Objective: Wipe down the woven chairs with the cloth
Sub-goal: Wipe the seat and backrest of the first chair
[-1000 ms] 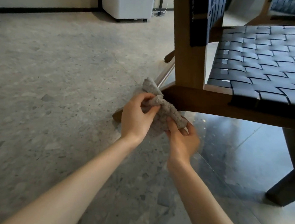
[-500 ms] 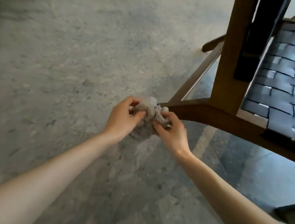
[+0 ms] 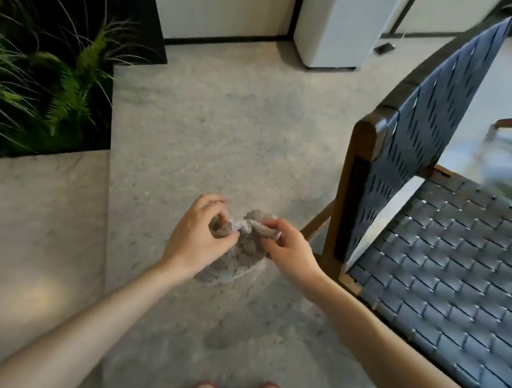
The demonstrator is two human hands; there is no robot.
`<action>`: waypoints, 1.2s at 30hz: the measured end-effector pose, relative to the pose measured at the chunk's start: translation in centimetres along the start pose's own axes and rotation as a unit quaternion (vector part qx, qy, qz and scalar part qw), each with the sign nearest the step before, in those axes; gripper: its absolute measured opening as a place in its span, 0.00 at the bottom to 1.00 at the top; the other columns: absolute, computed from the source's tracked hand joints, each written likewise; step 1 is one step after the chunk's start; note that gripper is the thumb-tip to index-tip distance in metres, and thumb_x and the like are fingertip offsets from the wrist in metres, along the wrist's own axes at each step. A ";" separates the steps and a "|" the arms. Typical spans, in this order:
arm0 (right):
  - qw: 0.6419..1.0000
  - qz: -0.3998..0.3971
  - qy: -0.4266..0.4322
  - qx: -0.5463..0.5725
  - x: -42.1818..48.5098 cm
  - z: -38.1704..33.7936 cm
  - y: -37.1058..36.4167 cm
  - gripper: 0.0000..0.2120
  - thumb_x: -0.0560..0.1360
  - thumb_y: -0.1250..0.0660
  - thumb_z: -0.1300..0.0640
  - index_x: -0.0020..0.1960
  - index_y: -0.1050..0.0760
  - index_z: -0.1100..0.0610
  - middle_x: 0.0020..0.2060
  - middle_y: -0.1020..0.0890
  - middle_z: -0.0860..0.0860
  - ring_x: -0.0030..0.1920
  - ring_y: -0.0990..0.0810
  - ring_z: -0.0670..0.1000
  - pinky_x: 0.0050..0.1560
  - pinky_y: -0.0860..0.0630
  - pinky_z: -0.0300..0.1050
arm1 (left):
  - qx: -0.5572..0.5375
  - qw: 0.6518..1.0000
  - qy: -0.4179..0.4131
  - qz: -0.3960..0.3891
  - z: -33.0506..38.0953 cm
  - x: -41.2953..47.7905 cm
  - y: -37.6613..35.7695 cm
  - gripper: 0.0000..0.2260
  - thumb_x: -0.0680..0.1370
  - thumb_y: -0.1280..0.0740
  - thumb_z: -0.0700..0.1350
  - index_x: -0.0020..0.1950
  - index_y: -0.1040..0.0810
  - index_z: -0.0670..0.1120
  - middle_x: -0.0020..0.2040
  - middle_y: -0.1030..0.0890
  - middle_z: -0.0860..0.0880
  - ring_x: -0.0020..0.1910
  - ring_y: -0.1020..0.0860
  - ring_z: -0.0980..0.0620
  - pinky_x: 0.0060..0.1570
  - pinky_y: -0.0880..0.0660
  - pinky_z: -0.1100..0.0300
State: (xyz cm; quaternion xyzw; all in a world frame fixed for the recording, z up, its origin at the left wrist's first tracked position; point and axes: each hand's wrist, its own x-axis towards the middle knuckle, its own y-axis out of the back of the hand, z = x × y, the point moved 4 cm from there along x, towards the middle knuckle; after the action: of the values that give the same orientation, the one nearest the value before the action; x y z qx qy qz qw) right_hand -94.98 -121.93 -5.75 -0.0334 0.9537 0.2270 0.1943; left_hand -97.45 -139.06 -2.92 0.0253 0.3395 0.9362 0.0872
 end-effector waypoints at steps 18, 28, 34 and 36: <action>0.970 0.084 0.080 -0.215 -10.5 -25.4 13.0 0.11 0.77 0.36 0.45 0.54 0.27 0.51 0.42 0.19 0.43 0.39 0.18 0.49 0.41 0.19 0.55 | 0.006 0.997 -0.062 -0.049 17.2 4.1 20.1 0.13 0.69 0.24 0.48 0.50 0.22 0.51 0.42 0.26 0.55 0.42 0.26 0.58 0.39 0.35 0.73; 0.966 0.194 0.047 -0.167 -2.0 -26.1 23.3 0.08 0.75 0.32 0.46 0.45 0.25 0.50 0.27 0.23 0.44 0.27 0.27 0.43 0.28 0.32 0.39 | 0.121 0.969 -0.138 -0.166 23.0 19.6 16.5 0.09 0.74 0.29 0.48 0.53 0.21 0.47 0.48 0.28 0.50 0.46 0.28 0.52 0.42 0.36 0.62; 0.965 0.245 0.002 -0.089 4.8 -26.2 29.2 0.06 0.75 0.31 0.48 0.48 0.23 0.50 0.33 0.20 0.46 0.32 0.22 0.46 0.33 0.24 0.44 | 0.142 0.955 -0.162 -0.204 27.6 30.2 14.1 0.10 0.75 0.32 0.43 0.55 0.21 0.46 0.49 0.29 0.50 0.47 0.27 0.52 0.43 0.36 0.63; 0.959 0.271 -0.008 -0.080 6.5 -26.2 30.8 0.05 0.75 0.32 0.47 0.47 0.23 0.48 0.32 0.20 0.45 0.32 0.22 0.45 0.33 0.24 0.43 | 0.140 0.953 -0.173 -0.205 28.9 33.0 13.2 0.10 0.75 0.32 0.44 0.55 0.21 0.45 0.49 0.29 0.50 0.47 0.27 0.51 0.44 0.34 0.62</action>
State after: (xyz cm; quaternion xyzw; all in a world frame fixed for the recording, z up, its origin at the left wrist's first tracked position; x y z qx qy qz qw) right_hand -115.00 -105.89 26.23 0.2125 0.9042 0.3470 0.1296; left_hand -128.73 -124.86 27.33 0.1282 0.4451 0.8224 0.3304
